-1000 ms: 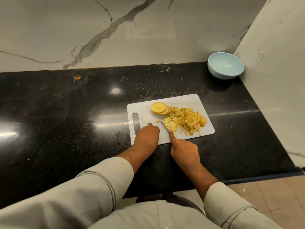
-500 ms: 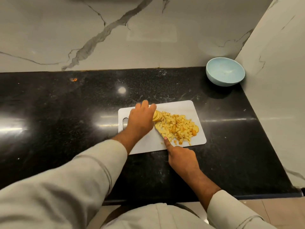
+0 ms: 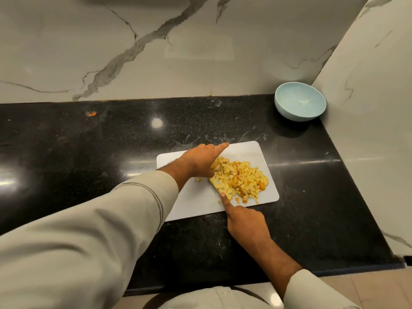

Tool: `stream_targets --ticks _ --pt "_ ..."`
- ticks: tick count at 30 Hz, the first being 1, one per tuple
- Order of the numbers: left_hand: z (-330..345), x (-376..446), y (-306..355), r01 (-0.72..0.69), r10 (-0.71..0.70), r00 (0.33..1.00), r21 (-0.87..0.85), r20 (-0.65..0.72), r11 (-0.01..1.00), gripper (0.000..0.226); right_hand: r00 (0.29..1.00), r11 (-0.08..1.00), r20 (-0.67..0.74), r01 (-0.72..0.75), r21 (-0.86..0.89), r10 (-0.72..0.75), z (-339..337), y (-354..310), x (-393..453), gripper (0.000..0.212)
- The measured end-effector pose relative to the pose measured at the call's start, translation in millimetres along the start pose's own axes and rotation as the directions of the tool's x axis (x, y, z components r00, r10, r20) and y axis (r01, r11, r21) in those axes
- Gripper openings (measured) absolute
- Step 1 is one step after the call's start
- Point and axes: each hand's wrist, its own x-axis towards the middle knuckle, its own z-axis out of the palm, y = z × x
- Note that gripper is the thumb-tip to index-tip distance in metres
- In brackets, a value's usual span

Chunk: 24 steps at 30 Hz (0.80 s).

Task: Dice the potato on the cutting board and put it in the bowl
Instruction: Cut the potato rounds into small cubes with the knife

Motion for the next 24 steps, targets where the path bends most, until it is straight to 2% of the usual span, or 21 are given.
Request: stream_targets --ticks 3,6,8,10,14,17,20,24 --pt "1.8 0.3 -4.6 0.035 -0.034 0.999 0.021 -0.042 0.999 0.091 1.000 1.000 -0.001 -0.030 0.006 0.030 -0.8 -2.4 0.6 0.063" --pt "1.4 -5.3 -17.0 0.220 -0.222 0.971 -0.029 -0.093 0.975 0.079 0.999 0.999 0.000 -0.053 0.002 0.053 -2.6 -5.5 1.5 0.063" --pt "3.8 -9.8 -23.5 0.294 -0.301 0.946 -0.071 -0.117 0.953 0.069 0.998 0.998 -0.002 -0.063 0.001 0.063 -3.6 -10.0 2.2 0.063" --pt "6.4 -13.4 -24.3 0.303 -0.318 0.938 -0.123 -0.136 0.945 0.069 0.997 0.997 -0.010 -0.071 0.004 0.071 -5.1 -13.8 2.5 0.062" --pt "11.0 -30.7 -28.4 0.314 -0.398 0.897 -0.355 -0.192 0.880 0.100 0.994 0.996 -0.064 -0.088 0.027 0.090 -8.4 -19.9 -1.0 0.060" --pt "20.6 -49.3 -32.5 0.349 -0.459 0.864 -0.410 -0.207 0.843 0.105 0.992 0.996 -0.091 -0.079 0.043 0.083 -9.6 -24.2 -2.9 0.060" --pt "28.5 -57.6 -29.8 0.357 -0.458 0.869 -0.401 -0.188 0.843 0.098 0.995 0.997 -0.075 -0.061 0.051 0.065 -10.7 -30.2 -1.5 0.061" --pt "23.9 -57.8 -26.0 0.369 -0.494 0.833 -0.415 -0.249 0.831 0.077 0.999 1.000 -0.039 -0.023 0.014 0.023 -10.7 -43.2 5.3 0.062"
